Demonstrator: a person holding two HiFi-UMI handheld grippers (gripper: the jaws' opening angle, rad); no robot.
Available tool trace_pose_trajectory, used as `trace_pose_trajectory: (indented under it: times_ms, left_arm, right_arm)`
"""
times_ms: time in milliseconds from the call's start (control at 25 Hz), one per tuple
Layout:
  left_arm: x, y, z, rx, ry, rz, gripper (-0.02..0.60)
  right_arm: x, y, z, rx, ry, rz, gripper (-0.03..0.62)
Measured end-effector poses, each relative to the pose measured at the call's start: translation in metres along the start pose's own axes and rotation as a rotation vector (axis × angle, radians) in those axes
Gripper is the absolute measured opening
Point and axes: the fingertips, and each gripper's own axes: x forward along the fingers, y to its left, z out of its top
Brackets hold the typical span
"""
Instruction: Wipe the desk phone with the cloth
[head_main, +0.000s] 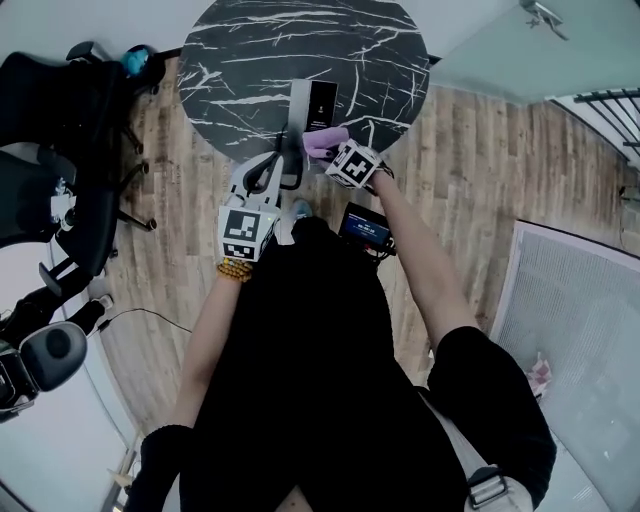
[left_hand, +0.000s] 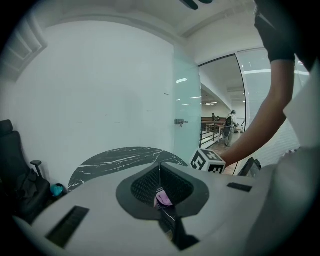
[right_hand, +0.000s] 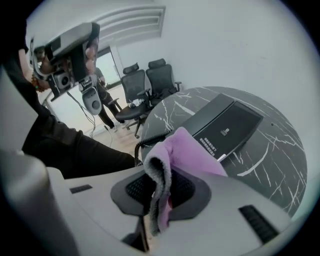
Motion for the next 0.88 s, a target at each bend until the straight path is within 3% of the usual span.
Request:
trace_pose_trajectory:
  times_ms: [160,320,520,720,880]
  left_arm:
    - [-0.006,0.005,0.018,0.027,-0.020,0.006,0.018]
    - [-0.006,0.009,0.048,0.074,-0.070,-0.007,0.018]
    - [-0.005,0.005,0.113,0.136,-0.208,-0.015,0.018]
    - [-0.037,-0.007,0.156,0.165,-0.322,0.010,0.018]
    - [-0.070,-0.017,0.159,0.151,-0.395,0.021,0.018]
  right_arm:
    - [-0.040,-0.003,0.020,0.030,-0.085,0.001,0.069]
    - [-0.097,-0.013,0.053,0.004,-0.199,-0.101,0.069]
    - [-0.196,-0.013,0.113,0.005,-0.454,-0.333,0.069]
    - [-0.291,0.031,0.161,0.054,-0.789,-0.608,0.069]
    - [-0.311,0.090,0.166,0.082,-0.882,-0.737,0.067]
